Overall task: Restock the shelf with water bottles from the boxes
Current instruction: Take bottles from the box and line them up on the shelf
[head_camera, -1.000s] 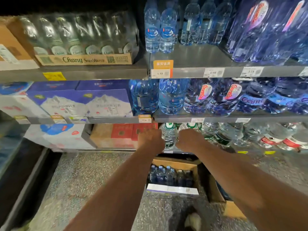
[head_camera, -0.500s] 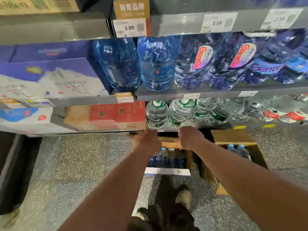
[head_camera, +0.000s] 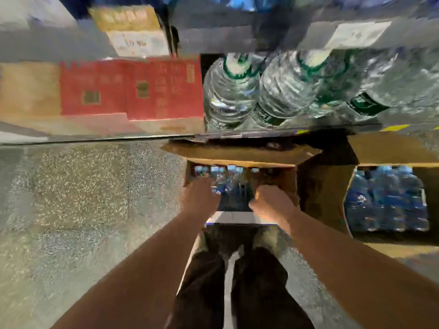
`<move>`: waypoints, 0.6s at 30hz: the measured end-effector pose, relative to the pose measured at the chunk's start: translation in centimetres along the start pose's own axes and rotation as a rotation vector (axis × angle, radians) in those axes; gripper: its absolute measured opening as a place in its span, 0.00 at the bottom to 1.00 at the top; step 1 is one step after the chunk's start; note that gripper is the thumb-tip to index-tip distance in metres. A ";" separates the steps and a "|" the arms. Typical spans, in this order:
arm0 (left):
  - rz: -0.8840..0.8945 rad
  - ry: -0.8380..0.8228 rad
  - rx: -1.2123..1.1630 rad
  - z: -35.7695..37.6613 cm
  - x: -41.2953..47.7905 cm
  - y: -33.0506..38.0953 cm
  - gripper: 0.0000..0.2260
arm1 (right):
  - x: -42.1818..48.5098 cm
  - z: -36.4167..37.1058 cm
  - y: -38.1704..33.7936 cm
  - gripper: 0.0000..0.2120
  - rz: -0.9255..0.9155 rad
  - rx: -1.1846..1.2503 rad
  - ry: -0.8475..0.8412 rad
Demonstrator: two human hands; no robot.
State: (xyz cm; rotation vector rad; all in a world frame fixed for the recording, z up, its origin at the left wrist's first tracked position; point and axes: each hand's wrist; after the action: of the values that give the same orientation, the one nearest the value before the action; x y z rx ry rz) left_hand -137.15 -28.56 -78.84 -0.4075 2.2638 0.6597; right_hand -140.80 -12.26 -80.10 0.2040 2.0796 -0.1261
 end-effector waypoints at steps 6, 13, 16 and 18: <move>-0.120 -0.077 -0.239 10.3 9.7 -4.8 0.17 | 12.5 8.9 -1.0 0.16 0.097 0.163 -0.043; -0.250 -0.021 -0.373 17.3 15.0 -7.6 0.19 | 19.8 16.0 -2.3 0.32 0.180 0.354 0.029; -0.273 0.033 -0.353 18.1 16.0 -8.3 0.15 | 20.3 16.9 -2.0 0.33 0.235 0.398 0.020; -0.287 0.038 -0.337 18.4 16.3 -8.3 0.16 | 20.8 16.9 -1.1 0.29 0.250 0.464 -0.024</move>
State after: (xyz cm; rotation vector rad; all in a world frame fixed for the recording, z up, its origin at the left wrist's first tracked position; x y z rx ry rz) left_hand -134.06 -26.41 -104.49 -0.8953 2.0736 0.8868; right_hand -136.71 -14.37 -106.55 0.7363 1.9567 -0.4562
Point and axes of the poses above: each hand's wrist, its own x-axis towards the middle knuckle, its own z-axis out of the palm, y = z × x, and after that the axes turned 10 degrees about z, right-handed
